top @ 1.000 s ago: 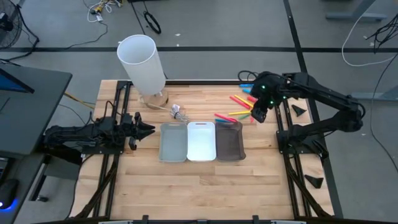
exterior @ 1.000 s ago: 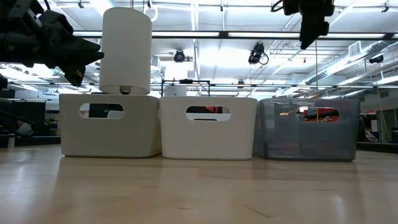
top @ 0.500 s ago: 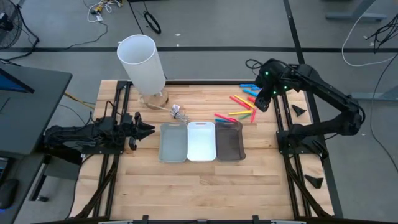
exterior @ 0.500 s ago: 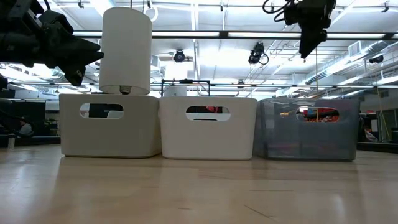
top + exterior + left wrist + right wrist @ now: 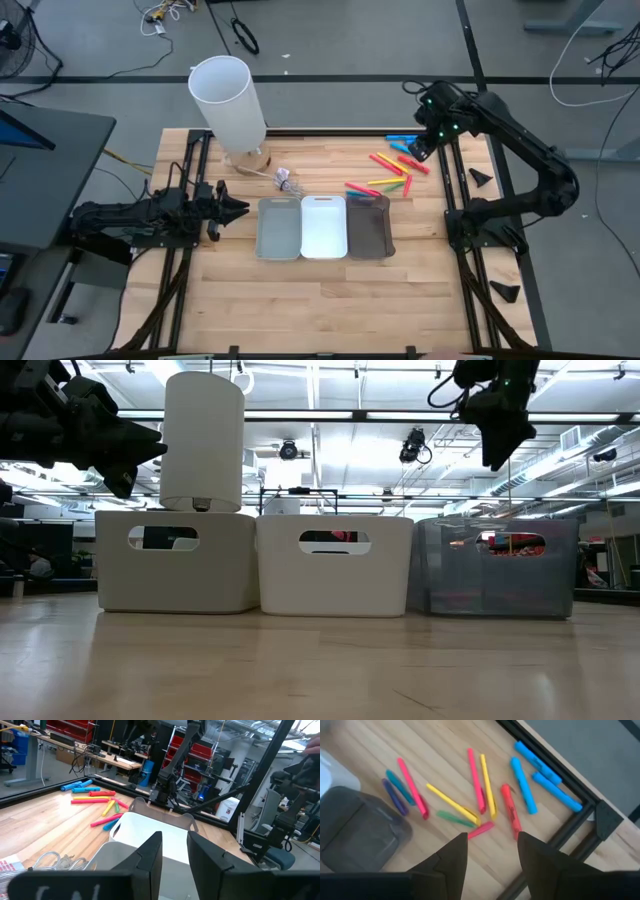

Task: Pick & Place Markers
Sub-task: Put the orange marker into the gray bin

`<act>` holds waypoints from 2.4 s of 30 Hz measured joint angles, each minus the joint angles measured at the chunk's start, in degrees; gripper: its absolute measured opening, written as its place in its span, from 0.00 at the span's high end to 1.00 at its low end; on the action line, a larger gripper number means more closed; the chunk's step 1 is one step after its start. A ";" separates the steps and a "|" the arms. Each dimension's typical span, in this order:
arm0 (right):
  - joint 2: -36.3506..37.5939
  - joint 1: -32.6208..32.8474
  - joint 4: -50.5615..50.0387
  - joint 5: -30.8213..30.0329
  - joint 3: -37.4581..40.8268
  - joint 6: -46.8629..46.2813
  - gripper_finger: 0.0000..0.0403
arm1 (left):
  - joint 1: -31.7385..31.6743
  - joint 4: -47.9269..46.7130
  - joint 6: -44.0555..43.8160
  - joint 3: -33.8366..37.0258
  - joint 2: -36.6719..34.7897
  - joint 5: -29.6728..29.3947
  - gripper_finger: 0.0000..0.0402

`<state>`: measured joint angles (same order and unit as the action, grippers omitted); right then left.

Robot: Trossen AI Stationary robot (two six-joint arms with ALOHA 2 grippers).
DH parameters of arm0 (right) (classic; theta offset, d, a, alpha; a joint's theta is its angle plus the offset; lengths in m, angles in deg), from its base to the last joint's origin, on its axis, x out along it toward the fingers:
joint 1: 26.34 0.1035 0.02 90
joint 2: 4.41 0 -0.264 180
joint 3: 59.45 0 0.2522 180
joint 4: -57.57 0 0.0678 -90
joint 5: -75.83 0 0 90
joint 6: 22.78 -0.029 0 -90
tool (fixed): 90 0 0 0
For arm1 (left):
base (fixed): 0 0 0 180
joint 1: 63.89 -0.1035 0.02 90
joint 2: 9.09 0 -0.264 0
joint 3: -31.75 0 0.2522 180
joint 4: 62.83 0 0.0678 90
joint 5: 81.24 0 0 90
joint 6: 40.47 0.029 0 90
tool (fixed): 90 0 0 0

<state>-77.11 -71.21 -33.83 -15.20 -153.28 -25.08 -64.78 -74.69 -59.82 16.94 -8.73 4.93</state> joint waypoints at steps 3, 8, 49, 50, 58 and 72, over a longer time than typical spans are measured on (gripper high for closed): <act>-2.02 -1.00 -0.01 0.02 0.00 0.03 0.56 | 0.01 -0.01 0.00 -0.01 0.00 -0.01 0.76; -6.20 -2.17 0.01 -0.04 0.00 3.23 0.56 | -0.01 0.01 0.00 0.00 0.00 -0.01 0.76; -28.87 -7.95 -4.35 -4.61 0.80 7.93 0.35 | 0.01 -0.01 0.00 0.01 0.00 -0.01 0.76; -29.20 -7.95 -3.97 -4.61 1.24 8.32 0.35 | -0.01 0.01 0.00 0.00 0.00 0.00 0.76; -29.79 -7.93 1.80 -4.68 6.27 9.92 0.35 | -0.01 0.01 0.00 0.01 0.00 0.01 0.76; -29.79 -8.19 14.70 -9.53 14.55 15.50 0.35 | -0.01 0.00 0.00 -0.01 0.00 0.00 0.76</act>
<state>-106.90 -79.40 -19.12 -24.73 -138.73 -9.58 -64.79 -74.69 -59.82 16.93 -8.73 4.94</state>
